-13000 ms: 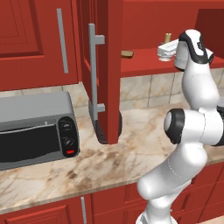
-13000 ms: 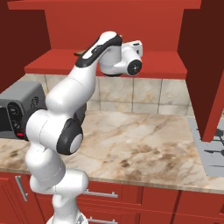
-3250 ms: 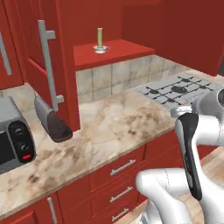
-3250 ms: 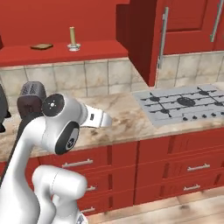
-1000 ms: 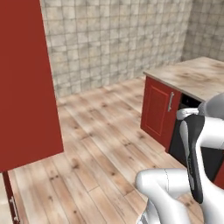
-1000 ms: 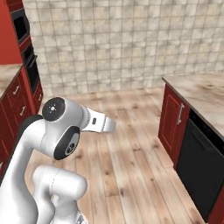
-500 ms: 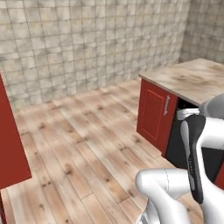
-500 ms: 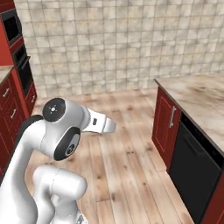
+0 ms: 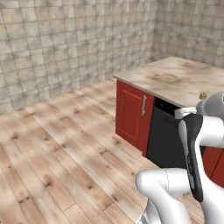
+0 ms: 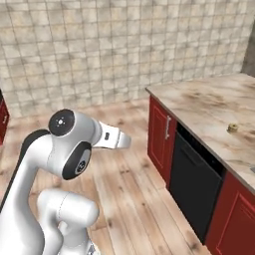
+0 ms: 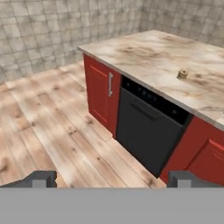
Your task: Pick the candle and candle from the dining table and place them in the open cabinet. Close the cabinet after placing the objects.
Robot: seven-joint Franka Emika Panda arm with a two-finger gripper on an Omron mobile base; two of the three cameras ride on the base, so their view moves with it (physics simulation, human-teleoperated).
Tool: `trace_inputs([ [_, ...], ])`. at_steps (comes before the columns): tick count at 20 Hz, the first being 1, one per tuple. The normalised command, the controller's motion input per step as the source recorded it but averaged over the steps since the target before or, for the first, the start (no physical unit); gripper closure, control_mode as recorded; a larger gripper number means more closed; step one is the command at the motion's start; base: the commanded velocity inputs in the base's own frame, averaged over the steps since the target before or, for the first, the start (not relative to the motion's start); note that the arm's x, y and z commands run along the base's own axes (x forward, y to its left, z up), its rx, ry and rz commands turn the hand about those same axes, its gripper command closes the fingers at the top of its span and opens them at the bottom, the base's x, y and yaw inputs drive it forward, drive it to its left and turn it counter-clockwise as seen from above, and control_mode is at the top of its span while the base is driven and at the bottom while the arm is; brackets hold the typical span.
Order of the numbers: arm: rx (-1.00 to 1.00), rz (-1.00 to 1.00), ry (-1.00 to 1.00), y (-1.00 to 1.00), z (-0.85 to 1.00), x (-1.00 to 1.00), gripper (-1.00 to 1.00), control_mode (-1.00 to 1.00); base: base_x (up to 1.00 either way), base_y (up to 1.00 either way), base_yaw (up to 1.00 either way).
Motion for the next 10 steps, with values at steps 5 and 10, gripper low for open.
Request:
trace_inputs([
  [5,0.00,0.00,0.00,0.00,0.00,0.00,-1.00,1.00,0.20,-0.06,-0.57],
  [10,0.00,0.00,0.00,0.00,0.00,0.00,-1.00,1.00,0.28,-0.02,-0.48],
])
